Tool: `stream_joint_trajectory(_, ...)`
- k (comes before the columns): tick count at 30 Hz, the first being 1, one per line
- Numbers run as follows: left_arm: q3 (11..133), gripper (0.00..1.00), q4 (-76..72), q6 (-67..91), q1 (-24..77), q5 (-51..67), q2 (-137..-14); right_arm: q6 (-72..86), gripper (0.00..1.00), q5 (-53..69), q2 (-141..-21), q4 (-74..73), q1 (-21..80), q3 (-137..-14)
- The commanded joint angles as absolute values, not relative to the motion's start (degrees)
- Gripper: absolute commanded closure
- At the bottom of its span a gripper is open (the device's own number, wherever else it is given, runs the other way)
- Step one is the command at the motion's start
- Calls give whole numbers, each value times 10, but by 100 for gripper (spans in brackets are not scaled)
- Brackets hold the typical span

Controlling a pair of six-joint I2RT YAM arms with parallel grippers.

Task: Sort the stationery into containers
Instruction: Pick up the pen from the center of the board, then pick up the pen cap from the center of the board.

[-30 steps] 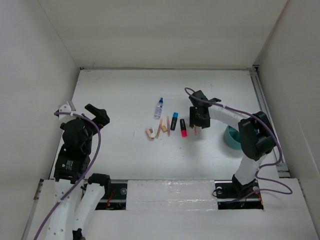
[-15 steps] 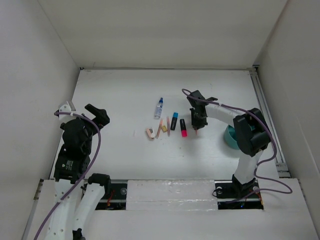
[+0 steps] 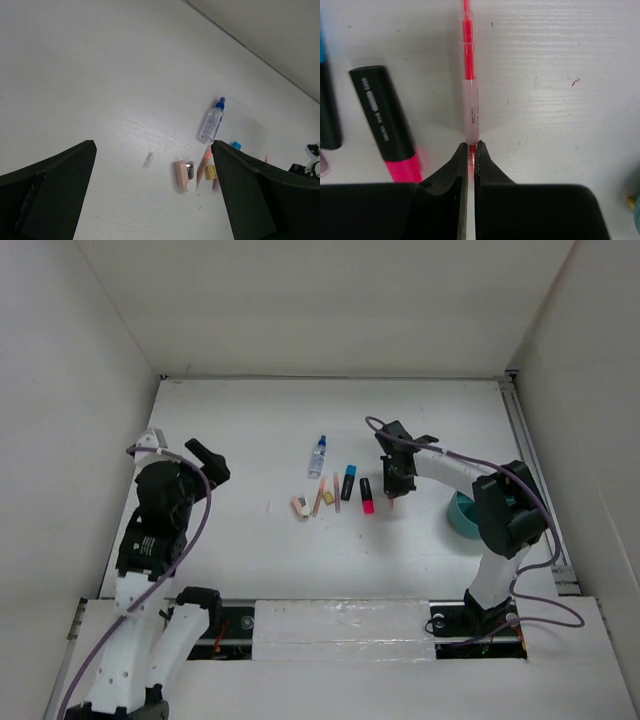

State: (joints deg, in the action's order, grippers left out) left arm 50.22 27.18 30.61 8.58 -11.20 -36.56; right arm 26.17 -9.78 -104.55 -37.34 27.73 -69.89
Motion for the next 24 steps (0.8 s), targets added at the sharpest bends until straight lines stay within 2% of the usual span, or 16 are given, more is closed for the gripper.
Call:
stream_joint_trajectory(1, 495, 0, 220, 309, 88, -26, -441, 274, 100, -107, -974, -366, 287, -701)
stream_joint_trajectory(4, 507, 0, 232, 322, 88, -2, -538, 279, 100, -107, -954, -366, 305, -707)
stream_joint_trajectory(6, 516, 0, 241, 343, 88, -38, -576, 279, 100, -112, -943, -371, 313, -707)
stream_joint_trajectory(12, 429, 0, 158, 426, 88, 0, -610, 269, 100, -100, -900, -347, 326, -692)
stream_joint_trajectory(18, 376, 3, 86, 406, 99, 40, -684, 264, 100, -74, -894, -320, 332, -679)
stream_joint_trajectory(21, 404, 3, 97, 414, 180, -34, -697, 258, 100, -68, -899, -315, 332, -679)
stream_joint_trajectory(24, 451, 3, 148, 429, 202, -94, -749, 258, 100, -68, -899, -315, 332, -679)
